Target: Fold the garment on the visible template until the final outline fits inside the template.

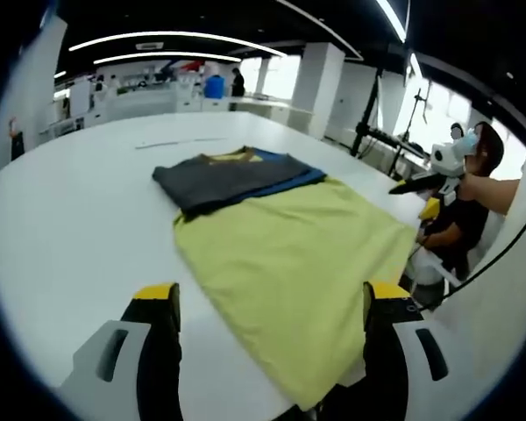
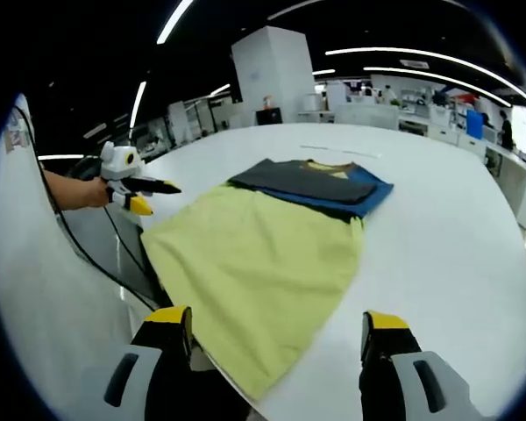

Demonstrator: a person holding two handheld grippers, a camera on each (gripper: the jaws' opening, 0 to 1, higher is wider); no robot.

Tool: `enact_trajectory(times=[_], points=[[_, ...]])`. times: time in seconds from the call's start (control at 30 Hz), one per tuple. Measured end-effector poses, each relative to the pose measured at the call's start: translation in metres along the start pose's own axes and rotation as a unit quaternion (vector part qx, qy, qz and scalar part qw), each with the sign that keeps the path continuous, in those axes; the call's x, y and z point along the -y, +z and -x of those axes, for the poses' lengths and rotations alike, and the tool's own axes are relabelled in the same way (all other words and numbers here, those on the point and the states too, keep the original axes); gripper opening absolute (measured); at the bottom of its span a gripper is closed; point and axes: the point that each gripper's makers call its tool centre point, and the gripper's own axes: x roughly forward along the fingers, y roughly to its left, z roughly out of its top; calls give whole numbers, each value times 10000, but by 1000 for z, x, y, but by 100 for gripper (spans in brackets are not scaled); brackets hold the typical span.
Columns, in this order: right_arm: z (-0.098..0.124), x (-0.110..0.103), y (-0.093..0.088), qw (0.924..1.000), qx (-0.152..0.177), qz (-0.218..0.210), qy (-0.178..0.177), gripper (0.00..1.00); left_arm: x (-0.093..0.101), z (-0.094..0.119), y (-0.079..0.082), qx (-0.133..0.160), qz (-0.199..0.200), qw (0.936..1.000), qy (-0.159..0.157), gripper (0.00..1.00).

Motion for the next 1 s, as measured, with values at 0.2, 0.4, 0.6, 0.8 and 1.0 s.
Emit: enact_trajectory(times=[0.2, 0.4, 0.6, 0.8, 1.0], points=[[0, 1, -13, 10000, -80, 22, 22, 64, 4, 3, -12, -94, -31, 9999, -105, 75], [-3, -3, -24, 9997, -192, 129, 52, 60, 5, 7, -20, -136, -24, 9998, -116, 69], [-3, -3, -28, 9998, -171, 77, 63, 57, 6, 14, -29, -196, -66, 9997, -127, 60], [-2, -4, -31, 9998, -158, 103, 72, 53, 8, 20, -38, -300, -97, 9994, -157, 52], [-2, -4, -34, 9998, -140, 106, 78, 51, 14, 23, -49, -467, -222, 9984, -235, 42]])
